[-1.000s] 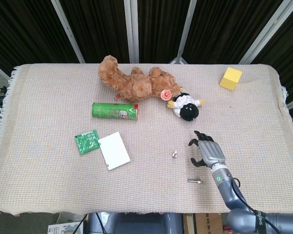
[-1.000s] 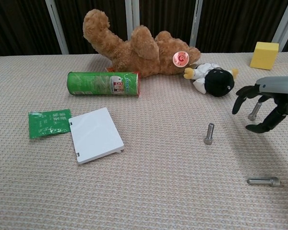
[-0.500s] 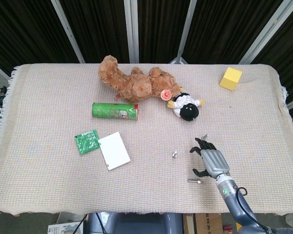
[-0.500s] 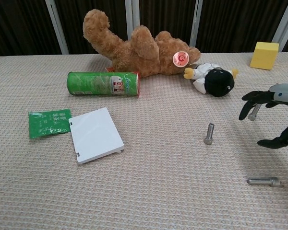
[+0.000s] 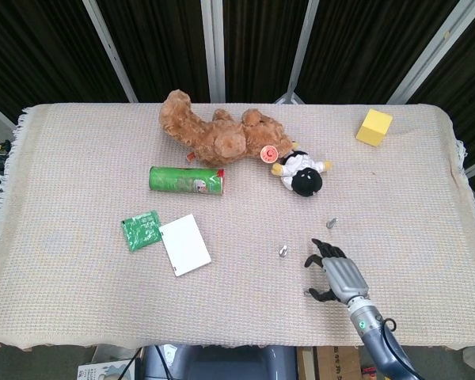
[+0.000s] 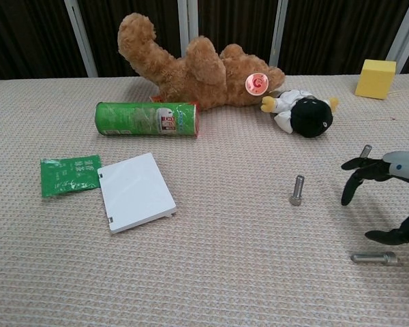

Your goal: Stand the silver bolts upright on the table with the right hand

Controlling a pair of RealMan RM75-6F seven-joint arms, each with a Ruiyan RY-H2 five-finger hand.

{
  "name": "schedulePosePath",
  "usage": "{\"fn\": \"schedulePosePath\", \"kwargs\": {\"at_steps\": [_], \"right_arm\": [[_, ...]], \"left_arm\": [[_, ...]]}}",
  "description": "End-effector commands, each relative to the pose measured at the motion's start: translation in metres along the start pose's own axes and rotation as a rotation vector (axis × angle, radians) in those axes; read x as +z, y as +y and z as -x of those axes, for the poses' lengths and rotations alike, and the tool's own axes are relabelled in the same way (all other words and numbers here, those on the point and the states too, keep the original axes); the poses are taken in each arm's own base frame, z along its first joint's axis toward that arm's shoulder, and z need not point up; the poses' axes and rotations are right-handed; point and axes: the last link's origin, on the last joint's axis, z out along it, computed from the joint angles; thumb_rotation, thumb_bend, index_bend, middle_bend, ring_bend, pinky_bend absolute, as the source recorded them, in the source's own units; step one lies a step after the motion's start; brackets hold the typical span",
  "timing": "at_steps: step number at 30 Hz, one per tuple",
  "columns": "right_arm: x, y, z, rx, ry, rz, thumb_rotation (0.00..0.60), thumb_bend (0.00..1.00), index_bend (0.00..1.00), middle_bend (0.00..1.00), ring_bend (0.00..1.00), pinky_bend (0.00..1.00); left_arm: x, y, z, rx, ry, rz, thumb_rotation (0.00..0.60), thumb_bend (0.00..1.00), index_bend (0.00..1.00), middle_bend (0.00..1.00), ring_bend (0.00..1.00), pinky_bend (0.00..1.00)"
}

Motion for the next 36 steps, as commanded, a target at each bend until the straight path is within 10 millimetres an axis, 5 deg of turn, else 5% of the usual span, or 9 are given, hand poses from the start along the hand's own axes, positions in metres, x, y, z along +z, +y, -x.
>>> {"fn": "schedulePosePath", "kwargs": {"at_steps": [1, 36], "right_arm": [[-0.001, 0.000, 0.007, 0.009, -0.011, 0.004, 0.600, 0.30, 0.39, 0.00, 0.00, 0.09], [-0.009, 0.018, 0.029, -0.003, 0.020, 0.024, 0.600, 0.30, 0.51, 0.00, 0.00, 0.09]], "left_arm": [[0.000, 0.000, 0.000, 0.000, -0.001, 0.000, 0.600, 0.12, 0.09, 0.07, 0.05, 0.18], [-0.002, 0.000, -0.001, 0.004, 0.005, 0.002, 0.600, 0.12, 0.10, 0.07, 0.05, 0.18]]}}
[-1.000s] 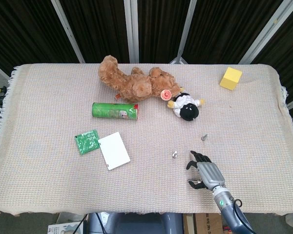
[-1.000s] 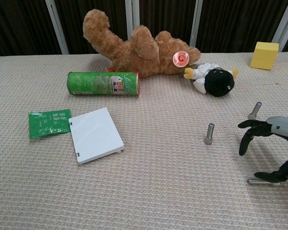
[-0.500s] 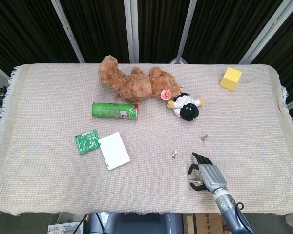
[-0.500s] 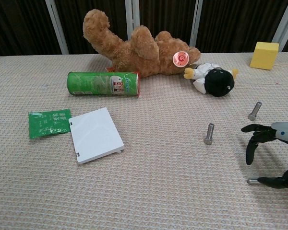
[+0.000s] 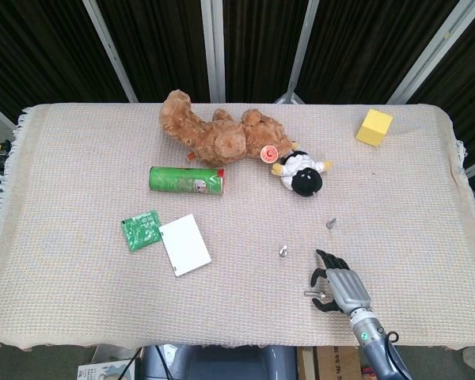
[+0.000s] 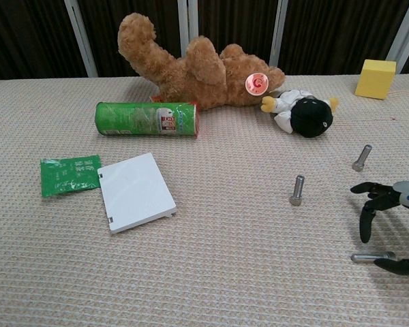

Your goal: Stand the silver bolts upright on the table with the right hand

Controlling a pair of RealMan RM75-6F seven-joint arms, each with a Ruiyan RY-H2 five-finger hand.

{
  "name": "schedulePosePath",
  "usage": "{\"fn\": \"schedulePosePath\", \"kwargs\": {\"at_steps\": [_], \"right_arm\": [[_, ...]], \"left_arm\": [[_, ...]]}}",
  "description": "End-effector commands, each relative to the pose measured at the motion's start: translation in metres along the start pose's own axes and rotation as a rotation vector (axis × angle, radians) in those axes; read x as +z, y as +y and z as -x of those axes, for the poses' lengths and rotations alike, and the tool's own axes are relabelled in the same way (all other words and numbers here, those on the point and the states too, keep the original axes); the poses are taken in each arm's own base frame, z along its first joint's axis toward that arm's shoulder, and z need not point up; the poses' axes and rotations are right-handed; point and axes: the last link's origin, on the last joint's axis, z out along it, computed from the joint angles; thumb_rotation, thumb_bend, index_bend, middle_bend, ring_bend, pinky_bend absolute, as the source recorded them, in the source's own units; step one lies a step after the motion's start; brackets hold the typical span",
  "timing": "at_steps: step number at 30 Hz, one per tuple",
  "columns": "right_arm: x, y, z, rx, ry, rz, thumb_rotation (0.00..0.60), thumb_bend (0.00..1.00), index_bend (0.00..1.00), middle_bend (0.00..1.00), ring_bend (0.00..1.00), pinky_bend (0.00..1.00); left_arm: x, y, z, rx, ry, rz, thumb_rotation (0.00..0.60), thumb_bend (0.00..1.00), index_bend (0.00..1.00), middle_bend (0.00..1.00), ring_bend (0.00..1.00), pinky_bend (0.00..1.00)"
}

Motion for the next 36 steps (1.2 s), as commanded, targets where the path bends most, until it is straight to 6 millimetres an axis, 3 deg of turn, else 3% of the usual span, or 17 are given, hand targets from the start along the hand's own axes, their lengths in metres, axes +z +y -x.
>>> {"fn": "schedulePosePath", "kwargs": {"at_steps": [1, 15, 36], "right_arm": [[-0.001, -0.001, 0.003, -0.012, 0.017, -0.006, 0.600, 0.30, 0.51, 0.00, 0.00, 0.09], [-0.015, -0.014, 0.005, -0.050, 0.111, -0.064, 0.600, 0.30, 0.51, 0.00, 0.00, 0.07], [-0.009, -0.008, 0.016, -0.099, 0.114, -0.019, 0.600, 0.29, 0.51, 0.00, 0.00, 0.06]], "left_arm": [[0.000, 0.001, 0.001, 0.002, -0.003, 0.003, 0.600, 0.12, 0.10, 0.07, 0.05, 0.18], [0.000, 0.000, 0.001, 0.002, -0.003, 0.002, 0.600, 0.12, 0.10, 0.07, 0.05, 0.18], [-0.001, 0.000, 0.000, 0.002, -0.001, -0.001, 0.600, 0.12, 0.10, 0.07, 0.05, 0.18]]}}
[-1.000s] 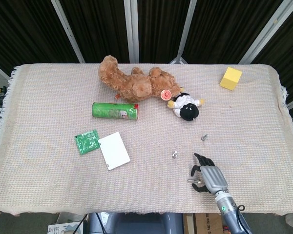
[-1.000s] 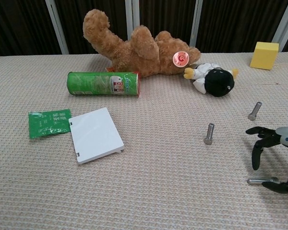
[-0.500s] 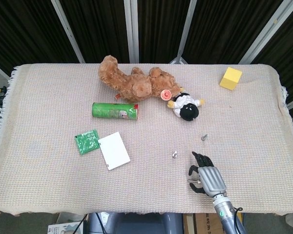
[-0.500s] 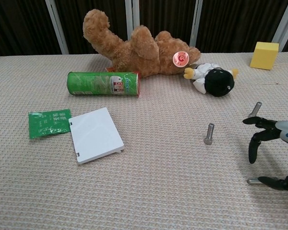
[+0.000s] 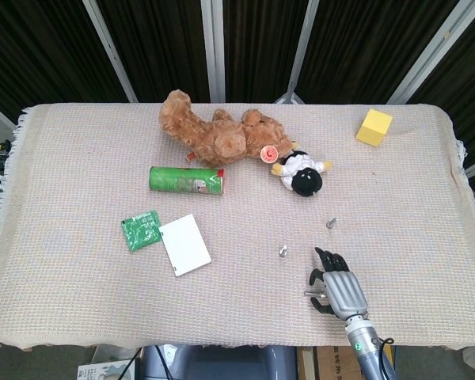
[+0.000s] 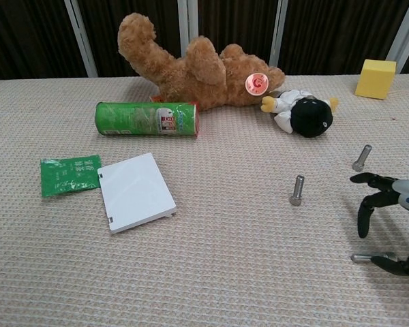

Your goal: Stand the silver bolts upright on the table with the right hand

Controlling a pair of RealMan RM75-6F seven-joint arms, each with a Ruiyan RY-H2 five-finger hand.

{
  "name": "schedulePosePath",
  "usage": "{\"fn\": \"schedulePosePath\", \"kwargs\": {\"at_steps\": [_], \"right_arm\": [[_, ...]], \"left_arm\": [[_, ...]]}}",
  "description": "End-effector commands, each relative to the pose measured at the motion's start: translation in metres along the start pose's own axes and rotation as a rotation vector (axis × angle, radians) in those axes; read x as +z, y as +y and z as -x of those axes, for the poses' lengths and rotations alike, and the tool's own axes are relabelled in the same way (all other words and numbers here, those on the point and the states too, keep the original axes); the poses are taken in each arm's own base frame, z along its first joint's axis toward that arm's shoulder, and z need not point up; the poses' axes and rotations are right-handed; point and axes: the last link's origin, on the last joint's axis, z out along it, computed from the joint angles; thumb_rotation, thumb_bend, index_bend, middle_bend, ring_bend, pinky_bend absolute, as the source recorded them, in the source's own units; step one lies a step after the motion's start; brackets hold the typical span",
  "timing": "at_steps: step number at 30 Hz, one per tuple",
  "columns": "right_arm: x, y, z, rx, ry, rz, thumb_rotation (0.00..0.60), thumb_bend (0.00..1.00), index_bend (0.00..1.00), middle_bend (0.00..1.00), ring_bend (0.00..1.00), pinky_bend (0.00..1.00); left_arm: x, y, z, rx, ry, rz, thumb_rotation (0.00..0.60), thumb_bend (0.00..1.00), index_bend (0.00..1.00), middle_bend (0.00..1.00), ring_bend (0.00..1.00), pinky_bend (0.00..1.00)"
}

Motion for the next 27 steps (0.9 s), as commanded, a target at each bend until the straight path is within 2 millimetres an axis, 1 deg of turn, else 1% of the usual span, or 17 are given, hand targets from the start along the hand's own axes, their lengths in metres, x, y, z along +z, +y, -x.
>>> {"fn": "schedulePosePath", "kwargs": {"at_steps": [1, 27], "right_arm": [[0.0005, -0.0010, 0.0010, -0.001, -0.013, 0.002, 0.600, 0.29, 0.51, 0.00, 0.00, 0.06], [0.0095, 0.0009, 0.0064, 0.004, -0.057, 0.025, 0.600, 0.29, 0.56, 0.00, 0.00, 0.06]], "left_arm": [[0.0000, 0.0001, 0.0000, 0.000, 0.000, 0.000, 0.600, 0.12, 0.10, 0.07, 0.05, 0.18], [0.0001, -0.0003, -0.0001, 0.001, 0.000, -0.002, 0.600, 0.12, 0.10, 0.07, 0.05, 0.18]]}}
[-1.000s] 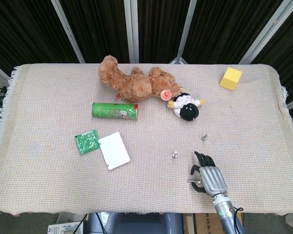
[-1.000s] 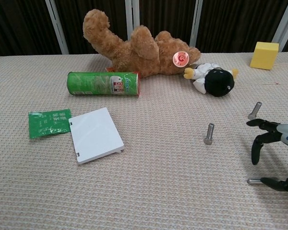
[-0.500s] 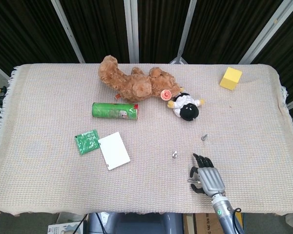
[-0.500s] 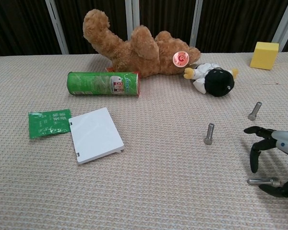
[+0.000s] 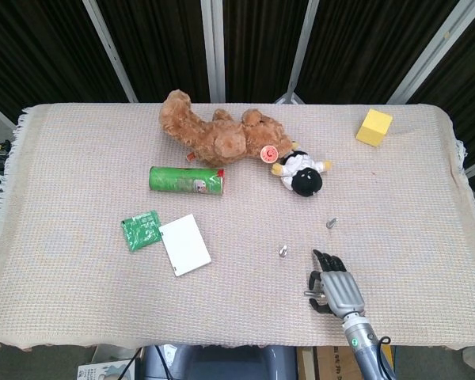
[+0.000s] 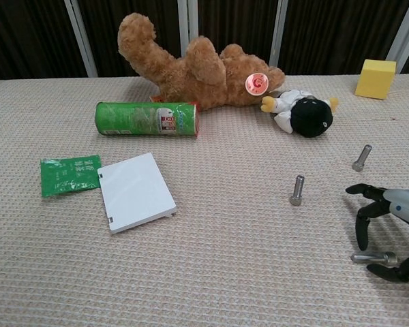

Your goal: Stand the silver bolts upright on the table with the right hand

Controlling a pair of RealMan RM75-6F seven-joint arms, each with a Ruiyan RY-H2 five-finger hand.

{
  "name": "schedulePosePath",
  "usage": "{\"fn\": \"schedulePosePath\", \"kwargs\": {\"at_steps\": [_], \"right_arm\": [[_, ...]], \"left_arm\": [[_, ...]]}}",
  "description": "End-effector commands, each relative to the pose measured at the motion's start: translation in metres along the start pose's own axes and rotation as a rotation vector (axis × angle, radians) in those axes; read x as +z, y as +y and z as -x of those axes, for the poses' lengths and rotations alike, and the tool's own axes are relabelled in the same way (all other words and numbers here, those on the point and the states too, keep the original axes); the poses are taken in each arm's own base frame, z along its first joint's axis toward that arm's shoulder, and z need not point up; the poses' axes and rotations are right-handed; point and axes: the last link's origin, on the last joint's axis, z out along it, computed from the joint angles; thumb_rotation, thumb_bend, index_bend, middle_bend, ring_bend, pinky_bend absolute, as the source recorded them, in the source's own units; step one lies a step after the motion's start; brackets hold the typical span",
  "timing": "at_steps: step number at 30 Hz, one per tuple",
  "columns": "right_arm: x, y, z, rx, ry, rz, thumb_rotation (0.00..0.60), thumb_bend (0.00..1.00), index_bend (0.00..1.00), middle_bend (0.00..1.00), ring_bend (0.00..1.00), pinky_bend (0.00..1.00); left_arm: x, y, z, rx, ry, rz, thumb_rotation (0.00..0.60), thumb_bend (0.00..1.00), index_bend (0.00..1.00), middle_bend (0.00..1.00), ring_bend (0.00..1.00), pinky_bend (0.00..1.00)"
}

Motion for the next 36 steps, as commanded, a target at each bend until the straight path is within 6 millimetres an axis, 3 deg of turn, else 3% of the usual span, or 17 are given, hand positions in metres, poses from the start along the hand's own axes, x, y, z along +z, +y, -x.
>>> {"fn": "schedulePosePath", "kwargs": {"at_steps": [1, 36], "right_arm": [[0.0007, 0.0003, 0.0004, 0.000, -0.002, 0.002, 0.600, 0.29, 0.56, 0.00, 0.00, 0.06], [0.0067, -0.0005, 0.0018, -0.001, -0.022, 0.015, 0.600, 0.33, 0.57, 0.00, 0.00, 0.06]], "left_arm": [[0.0000, 0.0001, 0.0001, 0.001, 0.000, 0.001, 0.600, 0.12, 0.10, 0.07, 0.05, 0.18], [-0.0003, 0.0001, 0.0000, 0.002, 0.002, 0.001, 0.600, 0.12, 0.10, 0.07, 0.05, 0.18]]}}
